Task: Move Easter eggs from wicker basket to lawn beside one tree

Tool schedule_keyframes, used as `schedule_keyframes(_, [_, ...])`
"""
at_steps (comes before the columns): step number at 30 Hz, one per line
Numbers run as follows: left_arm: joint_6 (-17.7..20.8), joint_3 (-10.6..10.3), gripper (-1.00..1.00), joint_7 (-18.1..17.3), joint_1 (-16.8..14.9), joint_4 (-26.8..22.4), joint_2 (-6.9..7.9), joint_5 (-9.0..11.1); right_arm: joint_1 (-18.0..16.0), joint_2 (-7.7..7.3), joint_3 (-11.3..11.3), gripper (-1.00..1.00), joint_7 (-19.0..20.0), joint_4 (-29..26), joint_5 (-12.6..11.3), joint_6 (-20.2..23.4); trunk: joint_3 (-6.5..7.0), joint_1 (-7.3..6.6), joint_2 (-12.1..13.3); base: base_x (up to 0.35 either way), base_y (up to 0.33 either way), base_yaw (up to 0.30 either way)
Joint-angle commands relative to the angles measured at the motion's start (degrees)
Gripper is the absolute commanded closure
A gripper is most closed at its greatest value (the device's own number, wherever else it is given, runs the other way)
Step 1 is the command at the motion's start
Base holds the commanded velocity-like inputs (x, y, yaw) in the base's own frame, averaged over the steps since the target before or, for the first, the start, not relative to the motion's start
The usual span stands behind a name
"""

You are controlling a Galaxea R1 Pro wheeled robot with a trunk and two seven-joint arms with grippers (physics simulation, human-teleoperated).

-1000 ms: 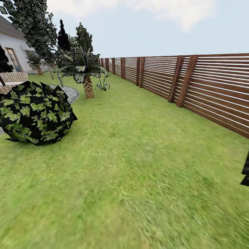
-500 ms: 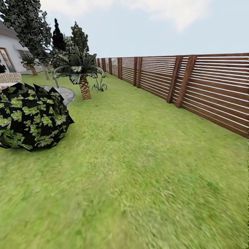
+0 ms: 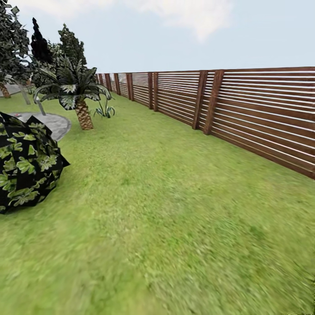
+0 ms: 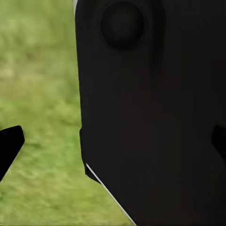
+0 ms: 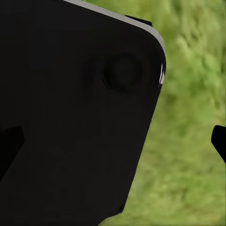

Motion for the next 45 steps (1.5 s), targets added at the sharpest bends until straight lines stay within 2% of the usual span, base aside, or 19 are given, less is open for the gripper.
schedule_keyframes(1, [0.0,0.0,-1.00,0.0,0.0,0.0,0.01,0.0,-0.1,-0.01,0.2,-1.00,0.0,0.1,0.1,-0.2,-0.05,0.03,0.0,0.287,0.130,-0.285])
schedule_keyframes(6, [0.0,0.0,-1.00,0.0,0.0,0.0,0.01,0.0,-0.1,0.04,0.2,-1.00,-0.1,-0.1,0.0,-0.2,-0.05,0.03,0.0,0.293,0.119,-0.150])
schedule_keyframes(45, [0.0,-0.1,-1.00,0.0,0.0,0.0,-0.06,-0.1,-0.1,0.16,0.1,-1.00,-0.1,-0.1,-0.1,-0.2,-0.05,0.03,0.0,0.324,0.004,-0.001])
